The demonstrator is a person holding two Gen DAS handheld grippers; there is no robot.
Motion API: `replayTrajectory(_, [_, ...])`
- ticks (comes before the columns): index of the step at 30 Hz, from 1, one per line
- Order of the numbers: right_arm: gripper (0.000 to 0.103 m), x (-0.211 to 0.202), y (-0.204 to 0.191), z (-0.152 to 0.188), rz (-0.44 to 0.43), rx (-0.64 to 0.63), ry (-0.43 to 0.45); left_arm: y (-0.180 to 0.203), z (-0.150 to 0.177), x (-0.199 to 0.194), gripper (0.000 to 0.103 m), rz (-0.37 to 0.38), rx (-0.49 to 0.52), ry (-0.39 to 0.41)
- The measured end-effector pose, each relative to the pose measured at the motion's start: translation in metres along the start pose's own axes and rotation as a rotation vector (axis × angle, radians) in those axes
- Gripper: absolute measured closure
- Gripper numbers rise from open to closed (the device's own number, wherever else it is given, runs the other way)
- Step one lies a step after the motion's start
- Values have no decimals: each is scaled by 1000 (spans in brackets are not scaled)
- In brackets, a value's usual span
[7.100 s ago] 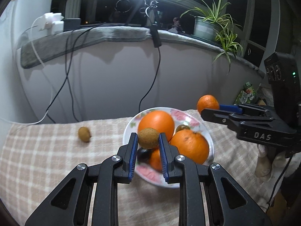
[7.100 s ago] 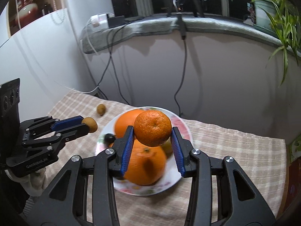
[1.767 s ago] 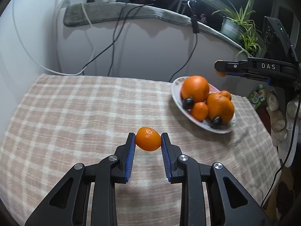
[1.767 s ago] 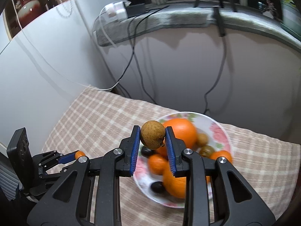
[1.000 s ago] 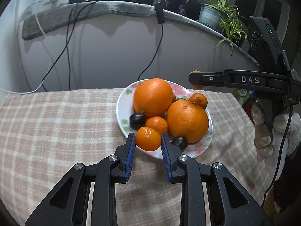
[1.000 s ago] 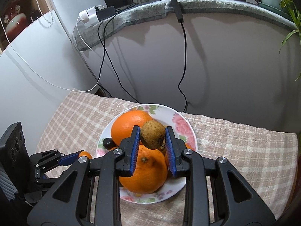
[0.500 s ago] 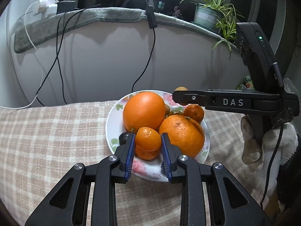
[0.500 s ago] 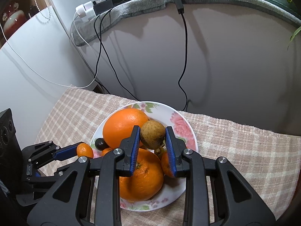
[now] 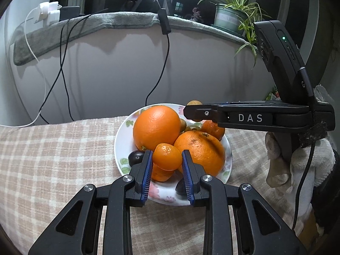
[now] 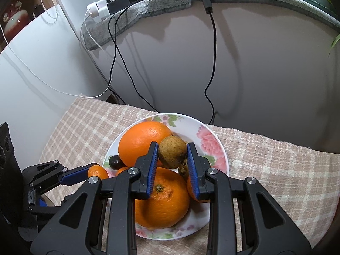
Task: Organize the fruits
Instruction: 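Open both grippers to set the kiwi and mandarin on the plate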
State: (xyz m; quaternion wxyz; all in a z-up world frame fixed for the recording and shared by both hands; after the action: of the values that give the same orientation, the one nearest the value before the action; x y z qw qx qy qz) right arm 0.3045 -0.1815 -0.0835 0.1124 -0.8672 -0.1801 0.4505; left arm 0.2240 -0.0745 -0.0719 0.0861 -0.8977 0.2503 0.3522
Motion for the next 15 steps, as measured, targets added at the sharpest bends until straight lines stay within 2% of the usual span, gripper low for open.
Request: replayTrajectory(15, [73,1,0,-1,3,-3,-1,-1,1,1,76,-11,-6,-1])
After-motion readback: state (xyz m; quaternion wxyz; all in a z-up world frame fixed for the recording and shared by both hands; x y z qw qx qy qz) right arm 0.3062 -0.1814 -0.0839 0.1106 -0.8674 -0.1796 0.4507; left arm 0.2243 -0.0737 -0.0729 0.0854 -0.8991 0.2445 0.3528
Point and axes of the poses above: each gripper's, at about its wrist camera, not at the fingertips, and x roughly the way its jaws point, y to its right, z to its underside, the point moved 5 cm from there along x, roughly the way its jaws point, and after that the axes turned 13 degrees about x, right-handed, at the moved point
